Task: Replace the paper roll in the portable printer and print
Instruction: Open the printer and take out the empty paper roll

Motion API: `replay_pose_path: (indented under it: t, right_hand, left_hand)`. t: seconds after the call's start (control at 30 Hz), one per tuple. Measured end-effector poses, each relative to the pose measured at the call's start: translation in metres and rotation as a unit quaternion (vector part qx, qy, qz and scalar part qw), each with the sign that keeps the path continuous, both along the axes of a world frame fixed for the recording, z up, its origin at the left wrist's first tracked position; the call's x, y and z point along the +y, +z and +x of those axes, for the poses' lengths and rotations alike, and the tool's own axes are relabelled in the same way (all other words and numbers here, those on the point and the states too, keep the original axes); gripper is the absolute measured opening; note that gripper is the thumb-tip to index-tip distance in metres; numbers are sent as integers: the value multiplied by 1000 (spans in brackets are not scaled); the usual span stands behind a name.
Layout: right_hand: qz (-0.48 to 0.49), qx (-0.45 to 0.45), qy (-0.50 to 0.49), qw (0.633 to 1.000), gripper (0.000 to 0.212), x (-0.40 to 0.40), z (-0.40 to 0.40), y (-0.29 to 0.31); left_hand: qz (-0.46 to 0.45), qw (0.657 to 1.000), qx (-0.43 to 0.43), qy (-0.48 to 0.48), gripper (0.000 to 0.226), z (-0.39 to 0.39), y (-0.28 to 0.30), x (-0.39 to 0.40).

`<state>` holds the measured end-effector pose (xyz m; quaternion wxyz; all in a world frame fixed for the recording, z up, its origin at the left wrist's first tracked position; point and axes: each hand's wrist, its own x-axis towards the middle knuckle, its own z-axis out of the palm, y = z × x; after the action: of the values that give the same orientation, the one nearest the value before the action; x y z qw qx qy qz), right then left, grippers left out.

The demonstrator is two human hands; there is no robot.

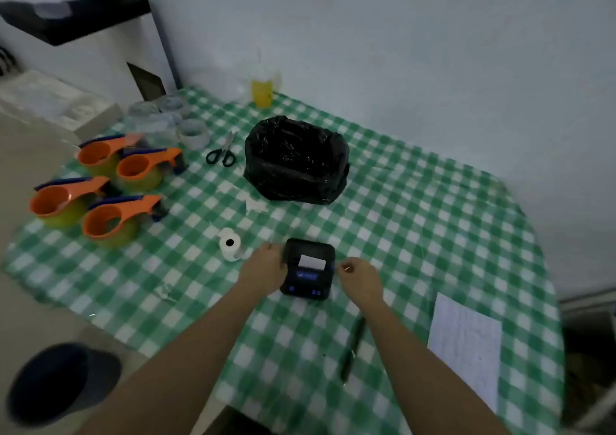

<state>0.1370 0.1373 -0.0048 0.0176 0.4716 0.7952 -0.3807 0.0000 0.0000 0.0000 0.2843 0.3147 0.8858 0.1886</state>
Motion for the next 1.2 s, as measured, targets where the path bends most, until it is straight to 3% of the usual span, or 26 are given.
replay_pose_path:
  t: [0.27, 0.57, 0.87, 1.0, 1.13, 1.2]
  right_hand:
    - [-118, -15, -50, 992, 23, 24, -21, -22]
    - [-238, -136, -44, 961, 23, 56, -49, -7]
    - [-261, -98, -89, 956, 22, 54, -46, -12]
    - [-214, -81, -61, 972, 26, 47, -44, -8]
    - [-17, -76, 17, 997, 23, 25, -30, -14]
    - [57, -21, 27, 998, 23, 9, -26, -16]
  left_hand:
    - [-1, 995, -86, 43, 38, 2, -32, 0]
    - [18, 986, -143, 82, 26, -7, -48, -2]
    - [17, 984, -156, 89, 28, -10, -47, 1]
    - [19, 984, -155, 88, 30, -10, -49, 0]
    - [22, 984, -150, 89, 30, -9, -47, 1]
    - [26, 985, -149, 86, 28, -10, -46, 2]
